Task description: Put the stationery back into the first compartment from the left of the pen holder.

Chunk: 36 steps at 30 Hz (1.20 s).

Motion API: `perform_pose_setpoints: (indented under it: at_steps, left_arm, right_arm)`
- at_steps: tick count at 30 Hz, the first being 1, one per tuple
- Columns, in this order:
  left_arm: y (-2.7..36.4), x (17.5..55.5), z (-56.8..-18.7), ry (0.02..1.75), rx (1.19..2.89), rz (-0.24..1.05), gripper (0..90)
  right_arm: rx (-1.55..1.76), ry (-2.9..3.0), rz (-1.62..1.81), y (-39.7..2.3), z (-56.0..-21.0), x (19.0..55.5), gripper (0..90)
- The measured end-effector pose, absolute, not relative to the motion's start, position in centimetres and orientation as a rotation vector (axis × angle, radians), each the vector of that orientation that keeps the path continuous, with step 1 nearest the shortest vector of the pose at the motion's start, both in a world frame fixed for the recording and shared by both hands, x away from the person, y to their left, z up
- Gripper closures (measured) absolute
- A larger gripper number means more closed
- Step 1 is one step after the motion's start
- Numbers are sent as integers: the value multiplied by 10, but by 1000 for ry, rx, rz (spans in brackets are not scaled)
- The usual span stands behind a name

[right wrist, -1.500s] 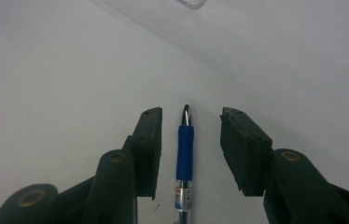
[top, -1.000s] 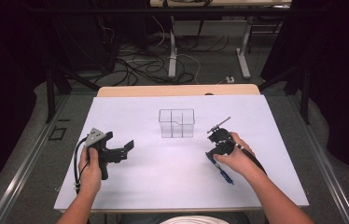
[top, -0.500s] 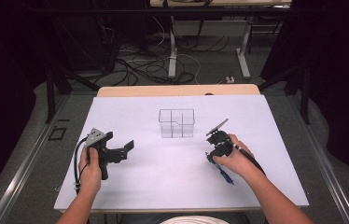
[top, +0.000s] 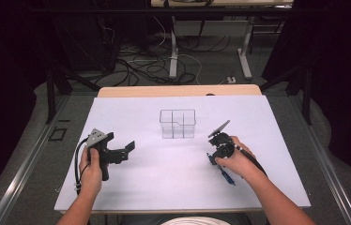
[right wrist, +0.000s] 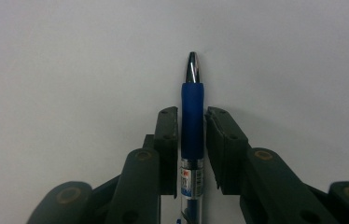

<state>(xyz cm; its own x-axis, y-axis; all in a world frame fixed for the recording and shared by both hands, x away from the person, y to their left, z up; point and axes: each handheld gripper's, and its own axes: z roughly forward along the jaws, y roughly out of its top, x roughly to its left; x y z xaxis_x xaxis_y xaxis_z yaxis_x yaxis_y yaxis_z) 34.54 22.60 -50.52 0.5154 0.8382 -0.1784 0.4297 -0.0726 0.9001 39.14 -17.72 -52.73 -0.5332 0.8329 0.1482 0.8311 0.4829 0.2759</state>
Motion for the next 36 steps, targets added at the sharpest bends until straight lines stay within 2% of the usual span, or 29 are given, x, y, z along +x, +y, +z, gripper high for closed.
perform_pose_setpoints:
  at_steps: [6, 36]
  left_arm:
    - [226, 345, -505, 1083, 1696, 480, 12]
    - [226, 345, -505, 1082, 1695, 479, 13]
  right_arm:
    - [1517, 2710, 476, -179, -527, 392, 792]
    - [1519, 2716, 441, -180, -515, 391, 802]
